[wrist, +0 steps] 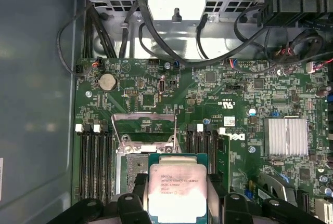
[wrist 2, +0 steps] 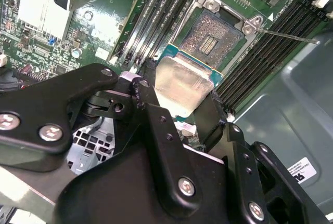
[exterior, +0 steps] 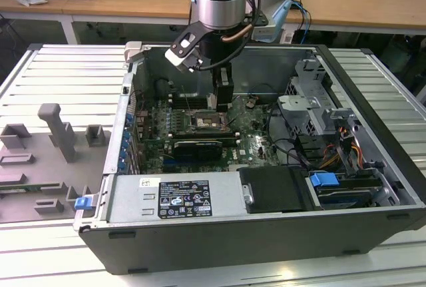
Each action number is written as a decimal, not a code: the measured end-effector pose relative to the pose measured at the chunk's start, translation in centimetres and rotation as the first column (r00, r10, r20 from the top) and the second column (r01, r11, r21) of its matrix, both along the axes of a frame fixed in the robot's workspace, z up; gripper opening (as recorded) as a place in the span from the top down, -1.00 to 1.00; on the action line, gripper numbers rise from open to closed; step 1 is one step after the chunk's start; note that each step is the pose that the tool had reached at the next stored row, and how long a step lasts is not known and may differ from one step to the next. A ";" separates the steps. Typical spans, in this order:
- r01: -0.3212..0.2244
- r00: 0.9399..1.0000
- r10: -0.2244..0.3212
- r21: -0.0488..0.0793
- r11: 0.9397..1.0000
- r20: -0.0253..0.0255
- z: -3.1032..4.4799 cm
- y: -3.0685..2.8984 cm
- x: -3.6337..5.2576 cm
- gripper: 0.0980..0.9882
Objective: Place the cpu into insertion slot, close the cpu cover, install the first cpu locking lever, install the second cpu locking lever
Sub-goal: 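Place the cpu into insertion slot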
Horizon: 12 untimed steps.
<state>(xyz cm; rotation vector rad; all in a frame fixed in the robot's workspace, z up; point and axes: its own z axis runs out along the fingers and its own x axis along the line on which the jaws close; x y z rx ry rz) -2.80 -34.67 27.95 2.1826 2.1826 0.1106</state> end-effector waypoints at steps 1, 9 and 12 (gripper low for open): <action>0.000 1.000 0.000 0.000 1.000 0.000 -0.02 0.00 0.00 0.01; 0.000 1.000 0.000 0.000 1.000 -0.001 -0.74 0.00 0.00 0.01; 0.000 1.000 0.000 0.000 1.000 -0.002 -0.88 0.00 0.00 0.01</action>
